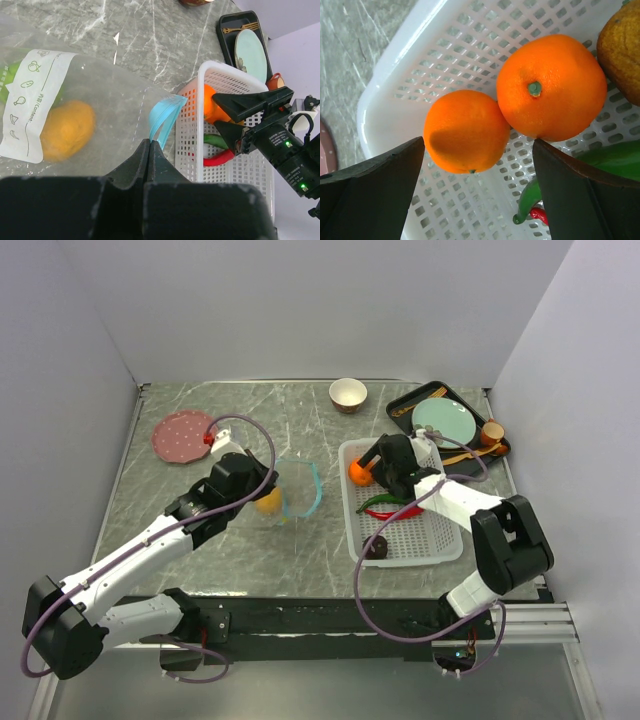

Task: Place the food in the zip-top bag and seal the zipper
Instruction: Pick up the fake fruit from the bin.

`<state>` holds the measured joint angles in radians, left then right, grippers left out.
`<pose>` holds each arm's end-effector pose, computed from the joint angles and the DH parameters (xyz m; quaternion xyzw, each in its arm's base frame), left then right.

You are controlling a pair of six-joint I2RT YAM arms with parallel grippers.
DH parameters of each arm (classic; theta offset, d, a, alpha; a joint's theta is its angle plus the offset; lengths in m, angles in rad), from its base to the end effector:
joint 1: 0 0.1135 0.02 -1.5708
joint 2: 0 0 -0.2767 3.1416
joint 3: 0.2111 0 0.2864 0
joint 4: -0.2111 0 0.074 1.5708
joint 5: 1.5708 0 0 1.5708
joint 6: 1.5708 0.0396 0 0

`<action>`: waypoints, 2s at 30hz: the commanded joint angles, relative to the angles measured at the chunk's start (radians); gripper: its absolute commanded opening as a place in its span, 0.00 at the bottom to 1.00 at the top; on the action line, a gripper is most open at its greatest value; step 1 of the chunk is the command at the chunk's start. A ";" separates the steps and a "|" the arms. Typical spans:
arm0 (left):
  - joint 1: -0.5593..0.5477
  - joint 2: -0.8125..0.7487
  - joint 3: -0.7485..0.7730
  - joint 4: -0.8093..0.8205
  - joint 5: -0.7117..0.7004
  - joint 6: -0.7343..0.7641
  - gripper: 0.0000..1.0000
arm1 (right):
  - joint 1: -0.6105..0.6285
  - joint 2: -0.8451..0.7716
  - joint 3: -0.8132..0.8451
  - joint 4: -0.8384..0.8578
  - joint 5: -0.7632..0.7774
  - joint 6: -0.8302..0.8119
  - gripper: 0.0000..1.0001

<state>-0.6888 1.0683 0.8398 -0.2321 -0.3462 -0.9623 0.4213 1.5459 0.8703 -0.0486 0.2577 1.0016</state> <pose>0.2191 -0.1630 0.3016 -0.2040 0.8170 -0.2823 0.4596 0.3265 0.1353 0.1874 0.3093 0.8513 0.1772 0.3850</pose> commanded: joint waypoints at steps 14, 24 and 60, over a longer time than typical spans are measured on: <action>0.021 0.027 0.047 0.020 0.001 0.023 0.01 | 0.007 0.105 0.098 0.015 -0.047 -0.044 0.87; 0.025 0.042 0.048 0.028 0.010 0.023 0.01 | 0.005 0.048 0.067 0.046 -0.054 -0.072 0.57; 0.025 0.008 -0.022 0.145 0.128 -0.058 0.01 | 0.040 -0.317 -0.007 0.098 -0.595 -0.411 0.38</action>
<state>-0.6662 1.0771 0.8181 -0.1570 -0.2592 -1.0126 0.4339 1.2346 0.8803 -0.0208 -0.2443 0.6064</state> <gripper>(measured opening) 0.014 0.768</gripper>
